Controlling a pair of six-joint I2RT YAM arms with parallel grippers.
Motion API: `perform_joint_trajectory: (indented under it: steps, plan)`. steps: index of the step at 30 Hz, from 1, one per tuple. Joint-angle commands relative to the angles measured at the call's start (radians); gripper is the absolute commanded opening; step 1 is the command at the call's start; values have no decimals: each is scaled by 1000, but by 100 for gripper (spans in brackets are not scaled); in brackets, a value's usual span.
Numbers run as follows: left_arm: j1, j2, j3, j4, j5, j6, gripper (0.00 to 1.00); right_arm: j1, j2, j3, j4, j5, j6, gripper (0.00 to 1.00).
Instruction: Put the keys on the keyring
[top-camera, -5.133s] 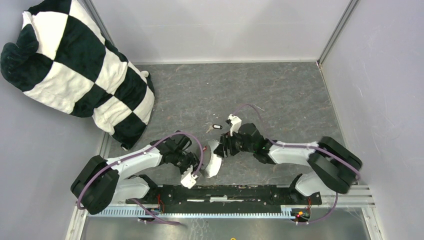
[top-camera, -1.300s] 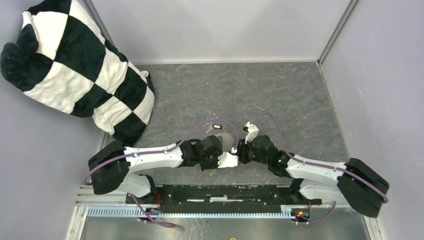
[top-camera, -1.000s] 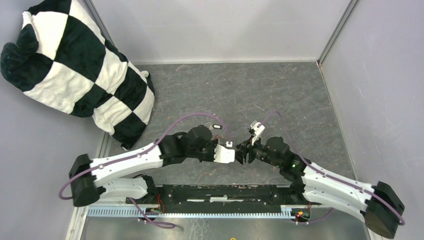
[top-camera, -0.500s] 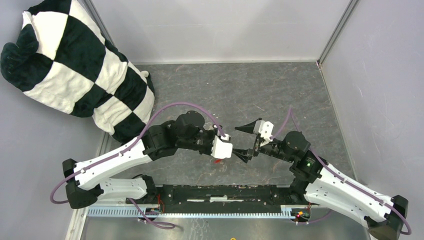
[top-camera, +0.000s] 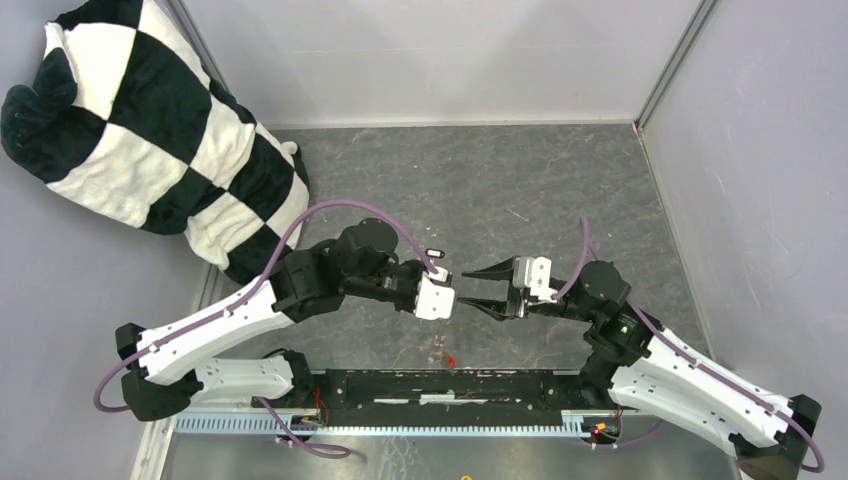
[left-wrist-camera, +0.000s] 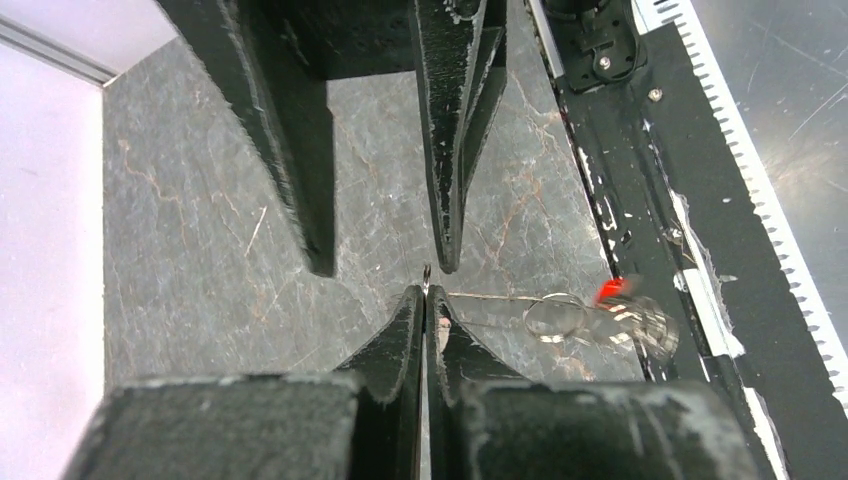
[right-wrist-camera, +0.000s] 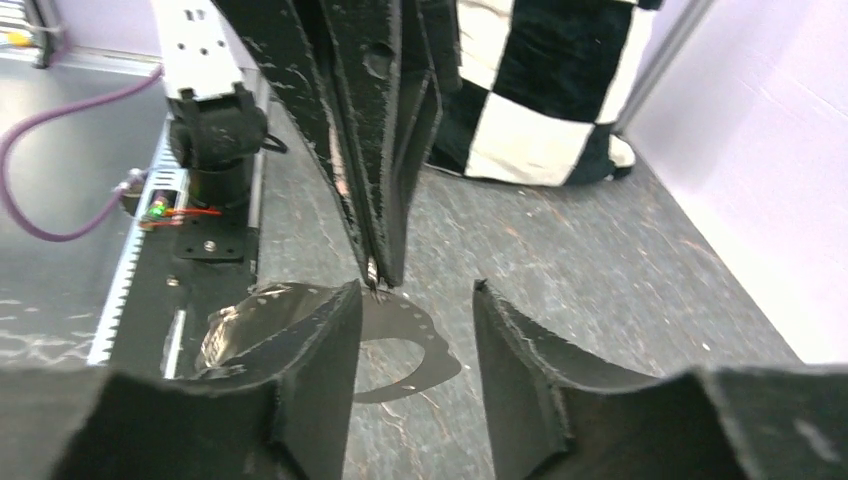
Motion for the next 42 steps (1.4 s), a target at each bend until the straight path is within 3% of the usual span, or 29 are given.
perform_joint_trajectory:
  steps: [1,4,9,10,12,15,20,26,30,36,42]
  plan:
    - [5,-26,64,71,47,-54,2,3,15,89,10,-119,-35,45]
    - [6,-30,60,98,36,-84,2,4,14,113,-4,-118,-21,33]
    - [7,-29,59,140,4,-126,2,3,31,142,-41,-92,-8,24]
    - [8,-31,60,146,2,-132,2,4,36,148,-54,-86,-11,24]
    - [10,-33,64,155,4,-140,2,3,43,162,-90,-53,-25,34]
    - [12,-37,68,154,7,-142,2,4,41,176,-127,-30,-43,42]
    - [14,-44,60,150,12,-140,2,3,44,196,-183,-10,-50,46]
    - [14,-41,60,151,13,-144,2,4,73,207,-184,-17,-34,28]
    - [14,-39,57,152,12,-143,2,4,87,205,-159,-26,-10,1]
    - [13,-41,48,155,-10,-142,2,3,73,199,-174,51,5,0]
    - [13,-40,52,104,39,-133,30,3,32,159,-103,87,36,0]
